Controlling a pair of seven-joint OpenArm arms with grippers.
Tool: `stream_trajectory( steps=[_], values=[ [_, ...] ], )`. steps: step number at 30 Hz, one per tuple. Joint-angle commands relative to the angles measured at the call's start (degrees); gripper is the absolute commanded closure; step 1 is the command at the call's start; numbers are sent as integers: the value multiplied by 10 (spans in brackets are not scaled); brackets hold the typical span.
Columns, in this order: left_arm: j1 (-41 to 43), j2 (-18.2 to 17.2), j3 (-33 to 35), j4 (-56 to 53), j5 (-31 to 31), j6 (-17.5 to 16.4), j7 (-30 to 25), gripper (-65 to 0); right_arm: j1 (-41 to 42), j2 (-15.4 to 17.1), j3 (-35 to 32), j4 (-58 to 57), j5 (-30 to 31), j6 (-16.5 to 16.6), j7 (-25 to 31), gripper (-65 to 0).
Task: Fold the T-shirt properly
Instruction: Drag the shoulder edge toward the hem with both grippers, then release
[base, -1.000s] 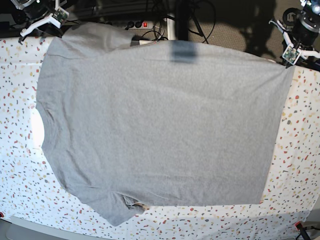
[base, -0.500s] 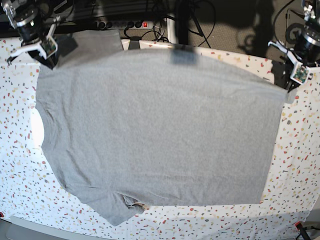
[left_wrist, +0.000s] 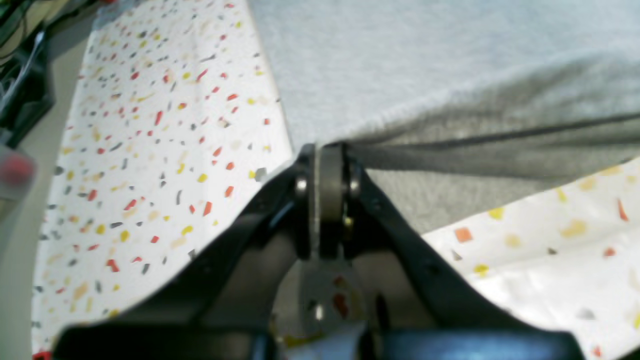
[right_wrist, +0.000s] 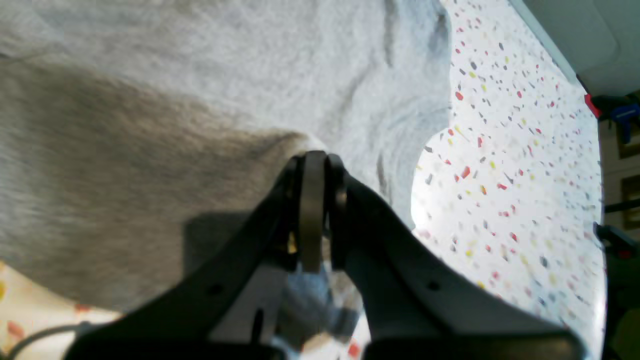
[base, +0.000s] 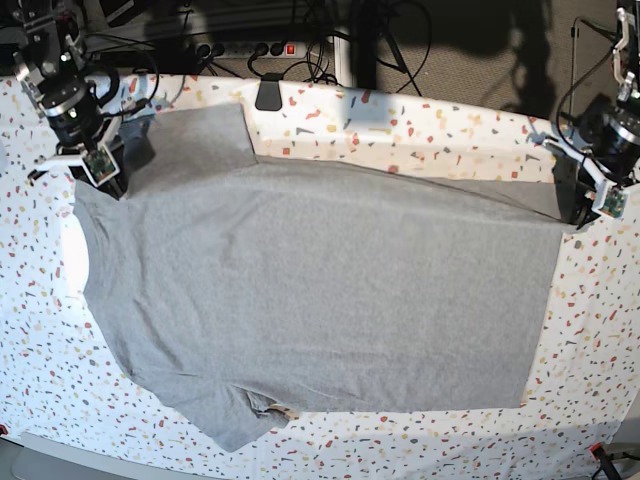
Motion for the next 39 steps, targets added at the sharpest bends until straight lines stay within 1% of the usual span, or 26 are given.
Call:
stream_trajectory(
  steps=[1,5,7,11,16,19,21,23,25,29,33,39],
  values=[
    [-14,-10,-6,1,-5,8,-13,0,17,9,-4,-2,0,-7,14,0],
    [-47,-10,-6,-26,-5,-1,-12,0,71,9,-33,-36,0,-7,14,0],
    [-61,-10,-6,-42,-5,-11,-13,0,96,9,-41,-52,0,-7,14,0],
    [-83,-10,-6,-62,-5,-26,-8,0,135,10,-44,-75,1,-7,14,0],
    [-96,-9,-6,-63,-5,-38,-9,0,162,10,-44,-82,5,-7,13,0],
    [-103,-8,-6,-63,-8,-67,-6,0,177,12,-44,-87,5,-7,12,0],
    [-103,-8,-6,-63,-16,-78,-6,0,191,15,-44,-103,5,-6,12,0],
    [-103,-7,-6,-63,-16,-78,-6,0,209,17,-45,-132,8,-6,12,0],
    [-103,-3,-6,-63,-16,-78,-7,0,226,21,-54,-165,35,-6,14,0],
    [-107,17,-3,-74,-3,-79,-9,0,256,21,-83,-213,35,-2,16,0],
    [-140,31,9,-120,37,-80,-24,0,284,21,-113,-245,28,2,16,0],
    [-196,39,10,-180,53,-80,-24,0,321,21,-138,-292,28,2,16,0]
  ],
)
